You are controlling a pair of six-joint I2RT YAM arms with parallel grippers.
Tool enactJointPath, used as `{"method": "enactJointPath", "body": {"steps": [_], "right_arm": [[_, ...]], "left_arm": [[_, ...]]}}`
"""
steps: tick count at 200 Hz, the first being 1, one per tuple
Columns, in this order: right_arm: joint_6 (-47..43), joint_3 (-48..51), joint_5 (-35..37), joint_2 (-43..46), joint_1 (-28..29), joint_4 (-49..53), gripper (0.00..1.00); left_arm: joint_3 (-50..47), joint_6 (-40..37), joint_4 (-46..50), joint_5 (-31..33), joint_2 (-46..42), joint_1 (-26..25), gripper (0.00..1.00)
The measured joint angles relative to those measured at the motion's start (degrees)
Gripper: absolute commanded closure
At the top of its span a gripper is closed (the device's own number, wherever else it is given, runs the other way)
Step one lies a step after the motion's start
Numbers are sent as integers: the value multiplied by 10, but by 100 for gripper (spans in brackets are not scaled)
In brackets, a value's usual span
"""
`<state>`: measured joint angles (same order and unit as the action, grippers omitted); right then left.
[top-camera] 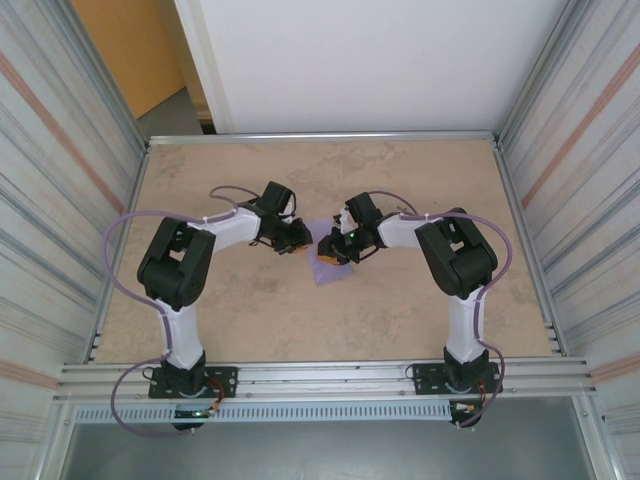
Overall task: Fold a paper plane with a square sheet of paper (pick it up from the middle)
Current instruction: Second fold the triangle at the center of the table.
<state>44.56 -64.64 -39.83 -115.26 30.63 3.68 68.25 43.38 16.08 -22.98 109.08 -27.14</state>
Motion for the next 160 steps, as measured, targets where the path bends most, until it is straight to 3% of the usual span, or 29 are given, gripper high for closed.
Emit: {"method": "enactJointPath", "body": {"steps": [59, 160], "right_arm": [[0, -1, -8, 0, 0, -3, 65], [0, -1, -12, 0, 0, -5, 61]], "left_arm": [[-34, 2, -25, 9, -79, 15, 78], [-81, 18, -52, 1, -82, -11, 73]]}}
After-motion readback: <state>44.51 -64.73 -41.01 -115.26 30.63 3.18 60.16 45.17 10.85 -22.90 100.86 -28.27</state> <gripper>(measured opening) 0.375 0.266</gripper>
